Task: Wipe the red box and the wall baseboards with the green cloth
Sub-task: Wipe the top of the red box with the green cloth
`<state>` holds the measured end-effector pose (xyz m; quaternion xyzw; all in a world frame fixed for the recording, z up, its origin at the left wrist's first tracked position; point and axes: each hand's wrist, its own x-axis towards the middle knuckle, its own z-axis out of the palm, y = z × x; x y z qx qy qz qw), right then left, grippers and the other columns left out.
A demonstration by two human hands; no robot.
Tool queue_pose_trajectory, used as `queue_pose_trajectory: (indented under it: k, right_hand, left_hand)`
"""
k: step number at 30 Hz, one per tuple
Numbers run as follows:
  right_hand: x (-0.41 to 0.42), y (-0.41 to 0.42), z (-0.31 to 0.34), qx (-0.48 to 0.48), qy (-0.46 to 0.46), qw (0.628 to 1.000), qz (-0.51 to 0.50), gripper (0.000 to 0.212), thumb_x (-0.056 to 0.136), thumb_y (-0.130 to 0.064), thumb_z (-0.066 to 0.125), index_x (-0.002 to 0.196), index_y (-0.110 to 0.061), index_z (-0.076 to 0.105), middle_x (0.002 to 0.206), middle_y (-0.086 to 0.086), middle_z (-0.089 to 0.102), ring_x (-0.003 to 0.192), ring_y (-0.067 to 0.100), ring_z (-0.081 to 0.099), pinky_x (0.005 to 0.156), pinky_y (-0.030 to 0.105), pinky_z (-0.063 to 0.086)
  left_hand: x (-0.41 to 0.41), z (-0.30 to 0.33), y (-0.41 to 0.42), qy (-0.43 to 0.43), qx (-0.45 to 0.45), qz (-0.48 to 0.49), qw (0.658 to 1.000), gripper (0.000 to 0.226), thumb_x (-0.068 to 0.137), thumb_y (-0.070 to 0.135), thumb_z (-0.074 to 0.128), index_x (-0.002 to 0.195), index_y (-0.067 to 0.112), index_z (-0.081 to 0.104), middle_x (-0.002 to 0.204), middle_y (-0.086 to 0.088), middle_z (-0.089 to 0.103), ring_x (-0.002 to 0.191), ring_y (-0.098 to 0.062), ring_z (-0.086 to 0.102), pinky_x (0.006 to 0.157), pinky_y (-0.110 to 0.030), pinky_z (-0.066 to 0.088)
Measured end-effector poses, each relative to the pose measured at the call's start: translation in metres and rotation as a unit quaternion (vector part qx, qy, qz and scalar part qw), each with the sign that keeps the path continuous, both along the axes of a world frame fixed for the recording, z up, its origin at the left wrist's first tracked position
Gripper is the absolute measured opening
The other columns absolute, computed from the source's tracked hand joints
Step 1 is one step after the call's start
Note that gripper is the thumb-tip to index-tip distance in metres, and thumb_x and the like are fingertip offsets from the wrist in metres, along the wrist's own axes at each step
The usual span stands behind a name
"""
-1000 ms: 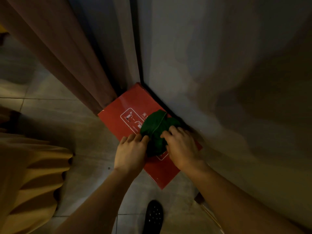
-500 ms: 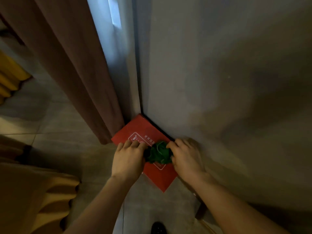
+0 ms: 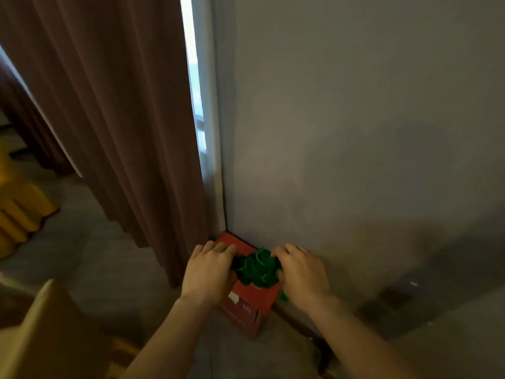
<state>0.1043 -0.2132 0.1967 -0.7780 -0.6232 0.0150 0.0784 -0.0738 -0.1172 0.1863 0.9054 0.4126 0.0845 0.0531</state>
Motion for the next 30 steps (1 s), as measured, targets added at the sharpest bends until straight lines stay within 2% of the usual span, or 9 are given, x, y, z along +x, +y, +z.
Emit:
queue_pose_trajectory:
  k: [13,23,30]
  right_hand:
    - [-0.053,-0.064,0.11,0.071,-0.021,0.996,-0.04,0.028,0.088,-0.014,0.063,0.114,-0.022,0.059,0.11,0.001,0.061,0.097,0.025,0.059,0.076,0.035,0.047]
    - [-0.06,-0.086,0.14,0.108,-0.016,0.994,-0.023,0.025,0.089,-0.016,0.062,0.113,-0.022,0.057,0.112,0.002,0.059,0.102,0.026,0.057,0.081,0.036,0.045]
    - [-0.02,-0.138,0.153,0.107,-0.018,0.993,-0.043,0.028,0.087,-0.015,0.062,0.114,-0.02,0.056,0.115,0.004,0.059,0.105,0.028,0.056,0.086,0.038,0.047]
  left_hand:
    - [-0.043,0.112,-0.049,-0.047,0.05,-0.039,0.997,0.029,0.091,0.035,0.063,0.119,0.035,0.06,0.111,0.008,0.064,0.105,-0.019,0.054,0.09,-0.035,0.04]
    - [-0.052,0.142,-0.07,-0.047,0.073,-0.014,0.996,0.026,0.091,0.036,0.063,0.117,0.036,0.058,0.11,0.01,0.063,0.105,-0.017,0.054,0.092,-0.034,0.042]
    - [-0.005,0.16,-0.112,-0.051,0.087,-0.037,0.994,0.024,0.09,0.035,0.065,0.113,0.036,0.059,0.109,0.011,0.064,0.105,-0.017,0.055,0.09,-0.033,0.041]
